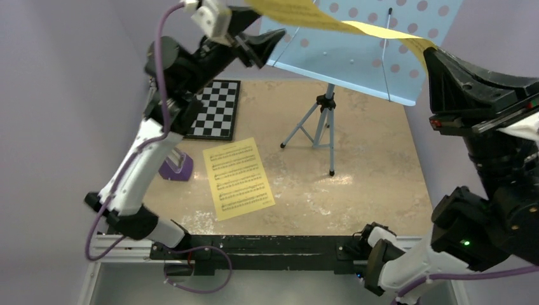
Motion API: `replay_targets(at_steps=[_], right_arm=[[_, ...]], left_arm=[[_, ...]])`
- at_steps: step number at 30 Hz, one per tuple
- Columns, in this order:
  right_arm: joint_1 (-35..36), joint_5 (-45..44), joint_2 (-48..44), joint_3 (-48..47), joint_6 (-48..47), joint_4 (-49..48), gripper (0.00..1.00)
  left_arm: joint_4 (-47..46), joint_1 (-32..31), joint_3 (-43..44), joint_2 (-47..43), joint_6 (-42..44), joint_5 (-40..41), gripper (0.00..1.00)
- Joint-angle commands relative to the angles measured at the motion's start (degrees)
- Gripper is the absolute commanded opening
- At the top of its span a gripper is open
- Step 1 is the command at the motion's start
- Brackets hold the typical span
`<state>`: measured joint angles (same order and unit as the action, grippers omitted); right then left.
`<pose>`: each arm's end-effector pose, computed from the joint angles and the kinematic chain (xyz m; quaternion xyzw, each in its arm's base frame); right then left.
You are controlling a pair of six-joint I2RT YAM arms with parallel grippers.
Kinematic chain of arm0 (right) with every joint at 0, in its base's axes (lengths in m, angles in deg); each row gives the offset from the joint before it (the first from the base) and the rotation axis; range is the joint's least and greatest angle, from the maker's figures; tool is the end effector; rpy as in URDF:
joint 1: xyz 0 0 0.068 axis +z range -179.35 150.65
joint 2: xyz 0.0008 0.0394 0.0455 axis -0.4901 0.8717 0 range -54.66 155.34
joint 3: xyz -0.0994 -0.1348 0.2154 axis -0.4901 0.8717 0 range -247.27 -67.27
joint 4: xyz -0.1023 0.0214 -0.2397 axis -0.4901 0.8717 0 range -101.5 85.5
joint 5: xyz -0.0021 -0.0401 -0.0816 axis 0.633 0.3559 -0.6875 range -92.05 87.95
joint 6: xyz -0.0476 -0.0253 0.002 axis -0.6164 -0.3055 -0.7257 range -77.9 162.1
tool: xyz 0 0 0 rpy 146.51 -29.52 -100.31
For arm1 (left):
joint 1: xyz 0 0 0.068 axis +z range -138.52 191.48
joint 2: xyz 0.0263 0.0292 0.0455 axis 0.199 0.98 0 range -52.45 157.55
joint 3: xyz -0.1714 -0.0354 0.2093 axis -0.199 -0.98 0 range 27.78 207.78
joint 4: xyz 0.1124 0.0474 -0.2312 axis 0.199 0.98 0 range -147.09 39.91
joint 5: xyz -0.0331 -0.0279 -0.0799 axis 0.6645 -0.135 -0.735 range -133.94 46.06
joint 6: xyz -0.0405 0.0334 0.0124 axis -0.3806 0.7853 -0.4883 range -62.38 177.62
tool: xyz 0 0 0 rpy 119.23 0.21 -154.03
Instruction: Pack up the instrument practice props
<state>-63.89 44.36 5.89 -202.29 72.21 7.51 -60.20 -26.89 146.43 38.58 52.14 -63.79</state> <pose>-0.0233 0.0474 0.6768 -0.1720 0.4318 0.0830 0.8815 0.2325 -0.1996 0.5991 0.2816 0.4246 -0.3987 0.7625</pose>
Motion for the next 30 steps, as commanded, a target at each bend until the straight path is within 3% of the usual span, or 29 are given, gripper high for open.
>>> replay_targets(at_steps=[1, 6, 11, 16, 19, 23, 27, 30], right_arm=[[9.9, 6.9, 7.2, -4.5, 2.0, 0.9, 0.00], [24.5, 7.1, 11.0, -5.1, -0.4, 5.1, 0.00], [38.3, 8.1, 10.8, 4.5, -3.3, 7.9, 0.00], [50.9, 11.8, 9.5, 18.3, -10.9, 14.8, 0.00], [57.5, 11.0, 7.1, 28.6, -19.6, 17.6, 0.00], [65.2, 6.9, 2.6, 44.1, -28.6, 14.4, 0.00], [70.2, 4.1, 1.2, 56.9, -25.0, 8.8, 0.00], [72.8, 2.6, 2.9, 63.9, -13.2, 5.5, 0.00]], left_arm=[[7.7, 5.0, -16.6, -18.0, 16.2, 6.4, 0.70], [15.8, 9.6, -27.3, -29.9, 23.2, 17.6, 0.72], [21.3, 24.3, -30.9, -33.9, 13.6, 21.8, 0.72], [22.2, 36.0, -30.8, -34.9, 10.1, 20.4, 0.71], [20.2, 37.1, -30.7, -35.5, 11.5, 20.1, 0.71], [18.0, 38.1, -30.6, -35.4, 12.7, 20.1, 0.71], [17.9, 39.9, -30.5, -34.9, 13.2, 20.5, 0.71], [18.9, 40.6, -30.5, -34.5, 12.5, 20.2, 0.71]])
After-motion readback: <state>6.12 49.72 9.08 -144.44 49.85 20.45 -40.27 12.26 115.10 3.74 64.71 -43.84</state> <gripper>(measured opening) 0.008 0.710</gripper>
